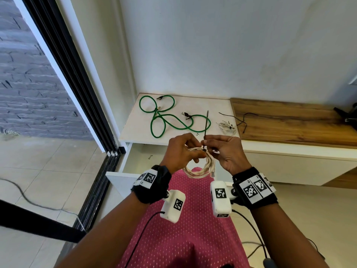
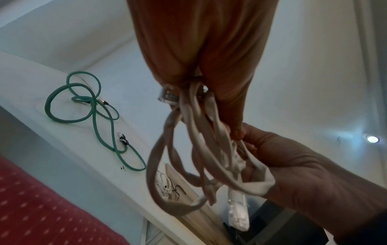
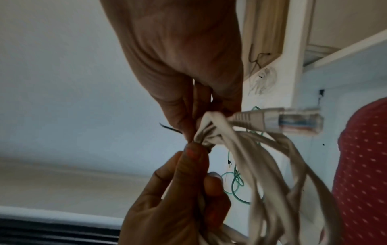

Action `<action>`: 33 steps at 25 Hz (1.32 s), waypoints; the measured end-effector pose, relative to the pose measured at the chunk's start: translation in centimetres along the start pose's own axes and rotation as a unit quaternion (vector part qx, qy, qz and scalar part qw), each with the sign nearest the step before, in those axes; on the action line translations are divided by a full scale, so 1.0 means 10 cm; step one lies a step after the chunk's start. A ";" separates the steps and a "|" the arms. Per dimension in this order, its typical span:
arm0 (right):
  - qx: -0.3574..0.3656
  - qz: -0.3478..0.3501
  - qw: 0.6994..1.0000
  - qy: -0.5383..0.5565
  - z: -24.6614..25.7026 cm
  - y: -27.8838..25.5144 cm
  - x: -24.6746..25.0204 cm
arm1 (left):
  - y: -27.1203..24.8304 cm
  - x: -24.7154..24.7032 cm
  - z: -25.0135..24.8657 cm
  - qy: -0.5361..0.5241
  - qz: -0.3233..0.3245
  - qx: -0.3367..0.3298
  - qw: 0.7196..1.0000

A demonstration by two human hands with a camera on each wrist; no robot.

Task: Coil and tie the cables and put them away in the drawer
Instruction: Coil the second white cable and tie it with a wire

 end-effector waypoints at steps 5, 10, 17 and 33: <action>0.111 -0.011 0.994 -0.020 0.15 -0.01 -0.06 | 0.06 0.05 -0.03 0.015 -0.005 0.026 1.000; 0.144 0.005 0.988 -0.053 0.17 -0.06 -0.10 | 0.06 0.00 0.05 -0.002 -0.001 0.049 0.999; 0.164 0.058 0.977 -0.120 0.09 -0.11 -0.08 | 0.01 -0.10 0.14 0.035 -0.012 0.039 0.999; 0.134 0.194 0.913 -0.333 -0.06 -0.26 -0.32 | 0.06 0.09 0.33 -0.161 0.005 0.158 0.974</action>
Point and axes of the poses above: each hand's wrist, its own y-axis towards the middle knuckle, its own x-axis out of the back of the hand, z = x × y, the point moved 7 cm from there along y, towards the middle knuckle, and after that the axes turned 10 degrees about y, right-handed, at the moved point
